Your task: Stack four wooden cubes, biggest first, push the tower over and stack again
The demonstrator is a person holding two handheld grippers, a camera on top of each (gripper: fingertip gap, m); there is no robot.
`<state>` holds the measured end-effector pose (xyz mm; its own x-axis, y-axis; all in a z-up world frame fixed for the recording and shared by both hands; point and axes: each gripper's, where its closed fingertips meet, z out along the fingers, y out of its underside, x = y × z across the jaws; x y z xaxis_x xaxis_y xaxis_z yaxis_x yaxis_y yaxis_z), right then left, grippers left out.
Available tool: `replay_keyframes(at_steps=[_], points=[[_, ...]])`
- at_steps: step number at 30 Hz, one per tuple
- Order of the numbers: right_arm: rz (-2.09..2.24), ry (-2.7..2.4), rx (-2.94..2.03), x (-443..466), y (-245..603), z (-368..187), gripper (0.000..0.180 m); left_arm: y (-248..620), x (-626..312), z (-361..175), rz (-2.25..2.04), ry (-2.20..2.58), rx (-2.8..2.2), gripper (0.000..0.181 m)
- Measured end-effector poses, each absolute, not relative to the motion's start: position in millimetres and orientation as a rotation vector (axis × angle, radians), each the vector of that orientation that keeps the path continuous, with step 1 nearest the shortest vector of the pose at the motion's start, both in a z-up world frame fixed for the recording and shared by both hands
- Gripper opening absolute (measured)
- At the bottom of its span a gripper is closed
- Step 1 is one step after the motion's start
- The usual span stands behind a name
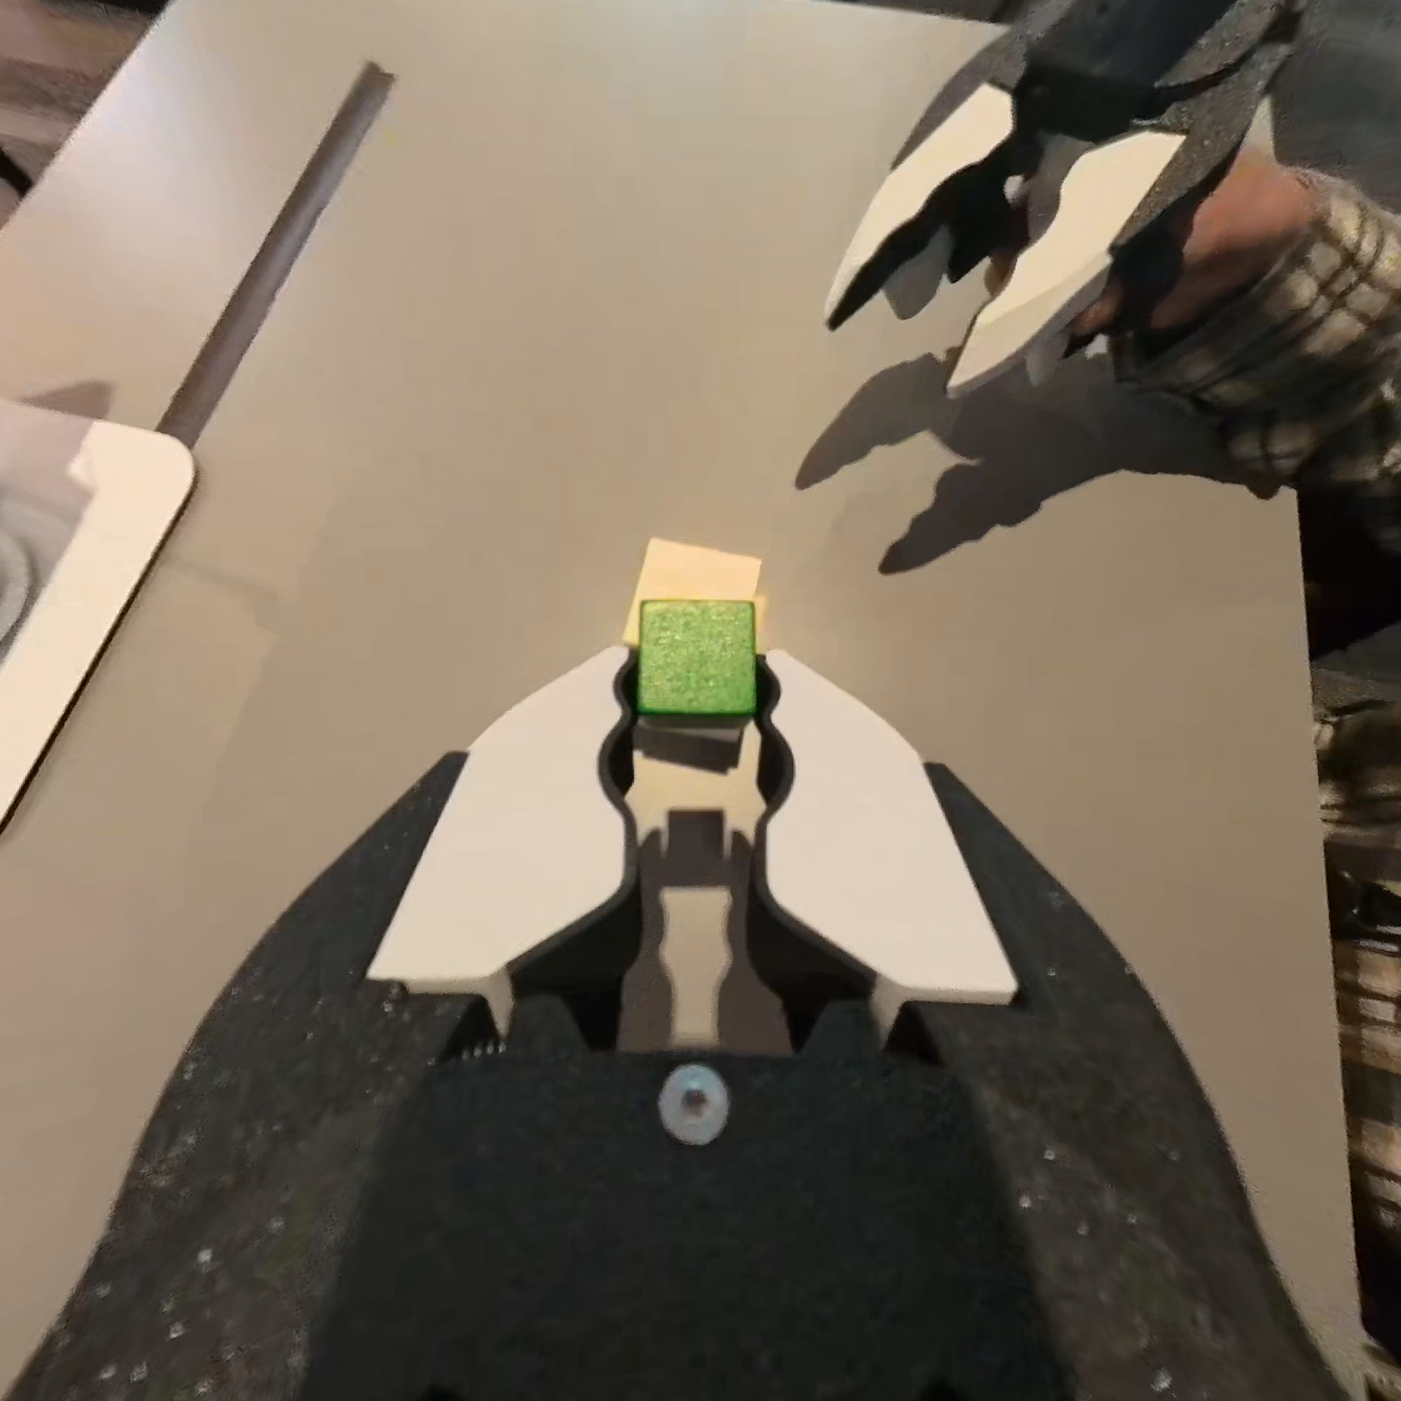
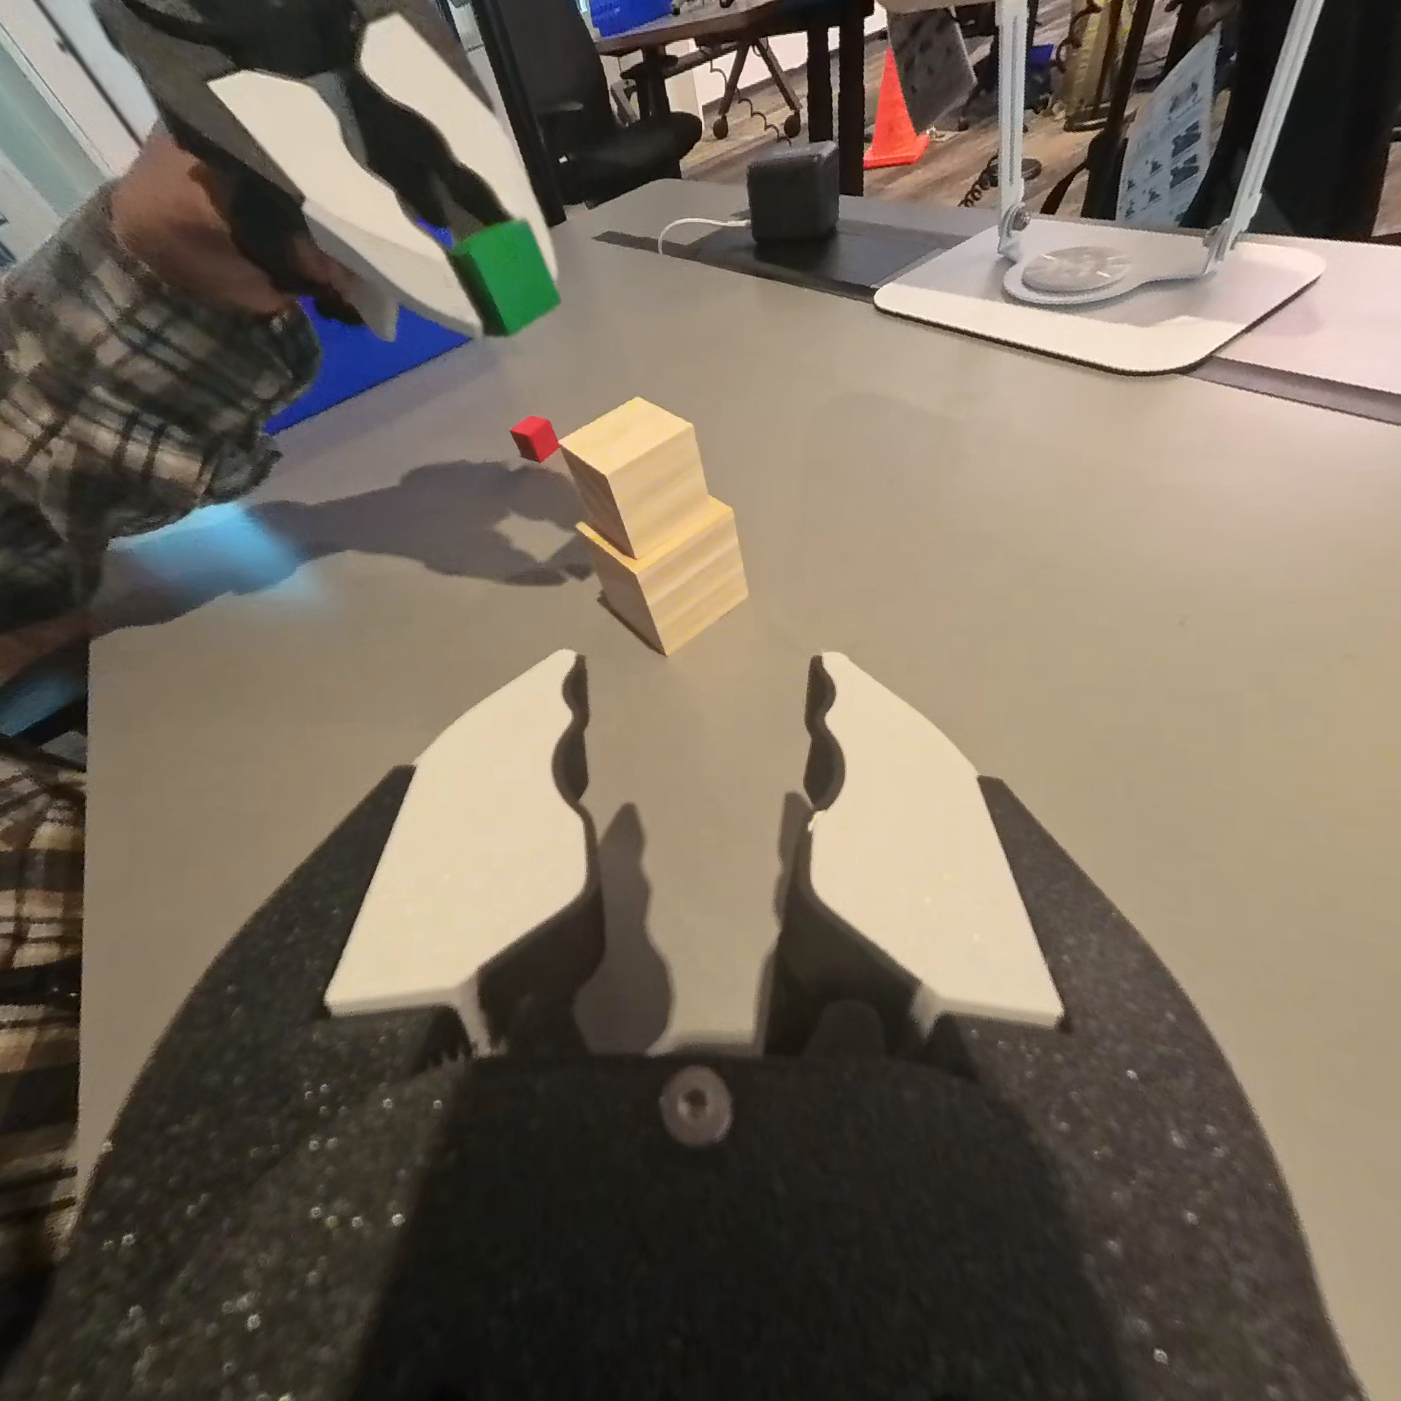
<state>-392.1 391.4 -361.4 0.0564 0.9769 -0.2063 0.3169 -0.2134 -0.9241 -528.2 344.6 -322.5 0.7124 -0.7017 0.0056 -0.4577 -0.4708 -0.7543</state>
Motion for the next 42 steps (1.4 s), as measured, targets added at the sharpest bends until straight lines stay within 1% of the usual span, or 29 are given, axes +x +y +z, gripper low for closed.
replay_keyframes(at_steps=[1, 15, 26, 33, 36, 39, 42], points=[[1.176, -1.322, -1.624, -391.7, 391.4, -361.4, 0.054, 349.0, -523.2, -324.6, -0.413, 0.894, -2.154, 0.028], [1.201, -1.347, -1.614, -390.8, 387.7, -363.4, 0.051, 370.8, -503.9, -355.0, -0.492, 1.013, -2.199, 0.029], [1.208, -1.354, -1.609, -392.8, 386.3, -363.4, 0.052, 371.2, -501.3, -357.4, -0.531, 1.016, -2.189, 0.029], [1.219, -1.351, -1.611, -392.9, 386.4, -364.2, 0.053, 372.6, -501.4, -352.7, -0.524, 1.002, -2.169, 0.045], [1.217, -1.353, -1.608, -392.5, 386.1, -363.3, 0.054, 371.6, -511.5, -338.0, -0.493, 0.964, -2.146, 0.064], [1.219, -1.351, -1.605, -391.3, 386.2, -362.4, 0.054, 364.0, -540.7, -317.2, -0.432, 0.882, -2.104, 0.070], [1.223, -1.349, -1.603, -391.4, 386.2, -361.6, 0.054, 348.6, -586.9, -313.9, -0.355, 0.763, -2.115, 0.068]])
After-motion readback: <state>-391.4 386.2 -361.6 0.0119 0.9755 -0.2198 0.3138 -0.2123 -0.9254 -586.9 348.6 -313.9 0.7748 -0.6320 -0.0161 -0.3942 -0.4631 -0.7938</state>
